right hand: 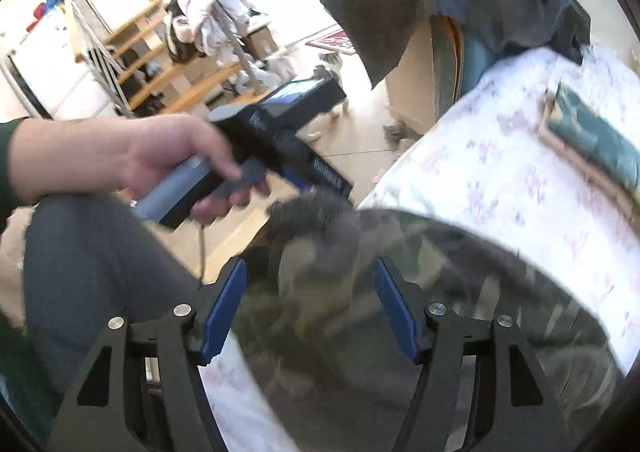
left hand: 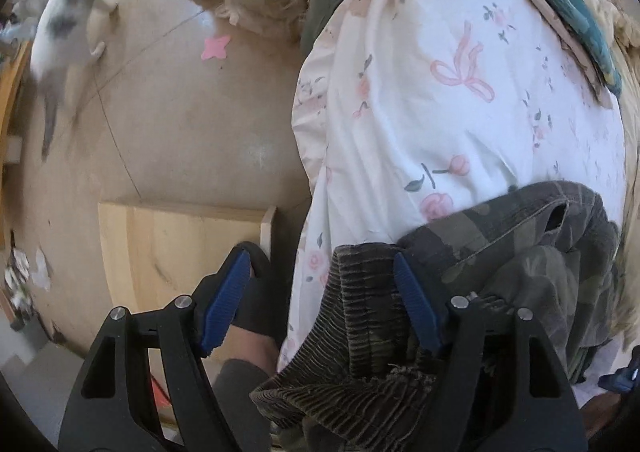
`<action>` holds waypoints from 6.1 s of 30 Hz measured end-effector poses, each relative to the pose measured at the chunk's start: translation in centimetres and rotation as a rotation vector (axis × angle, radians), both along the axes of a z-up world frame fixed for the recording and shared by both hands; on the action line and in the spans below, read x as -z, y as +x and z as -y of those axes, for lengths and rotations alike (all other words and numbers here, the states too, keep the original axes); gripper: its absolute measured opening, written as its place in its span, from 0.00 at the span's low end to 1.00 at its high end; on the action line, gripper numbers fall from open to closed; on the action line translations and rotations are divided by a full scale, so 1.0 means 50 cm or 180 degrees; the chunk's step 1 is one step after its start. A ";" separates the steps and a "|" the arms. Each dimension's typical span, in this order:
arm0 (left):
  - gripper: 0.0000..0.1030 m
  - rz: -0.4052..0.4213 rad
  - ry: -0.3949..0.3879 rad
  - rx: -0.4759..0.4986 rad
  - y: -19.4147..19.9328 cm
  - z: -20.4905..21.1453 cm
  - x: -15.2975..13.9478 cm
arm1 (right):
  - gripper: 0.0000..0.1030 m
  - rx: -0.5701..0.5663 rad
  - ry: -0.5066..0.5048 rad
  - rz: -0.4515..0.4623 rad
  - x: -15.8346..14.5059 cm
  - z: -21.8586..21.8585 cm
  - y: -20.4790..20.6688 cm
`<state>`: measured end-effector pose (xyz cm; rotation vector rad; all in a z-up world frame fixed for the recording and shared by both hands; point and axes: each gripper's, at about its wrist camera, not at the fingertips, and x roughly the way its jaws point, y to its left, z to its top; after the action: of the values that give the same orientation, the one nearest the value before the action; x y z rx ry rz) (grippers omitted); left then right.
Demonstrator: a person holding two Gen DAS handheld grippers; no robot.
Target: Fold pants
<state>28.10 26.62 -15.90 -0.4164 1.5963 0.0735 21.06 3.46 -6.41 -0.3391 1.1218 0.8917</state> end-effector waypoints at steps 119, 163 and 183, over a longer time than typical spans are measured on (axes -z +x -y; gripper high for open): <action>0.13 0.1419 0.0524 0.0744 0.099 0.114 -0.185 | 0.09 0.0022 -0.1084 -0.0108 -0.023 0.563 0.097; 0.62 0.0555 0.1033 0.1350 0.110 0.354 -0.058 | 0.67 0.3227 -0.0992 -0.0101 -0.012 1.143 0.079; 0.66 0.0583 0.1239 0.1565 0.136 0.364 -0.042 | 0.60 0.3872 -0.1257 -0.0471 -0.062 1.355 -0.007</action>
<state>34.92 8.40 -13.82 0.2684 1.4218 -0.0297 20.71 -64.27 -3.31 0.1265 1.3563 -0.3884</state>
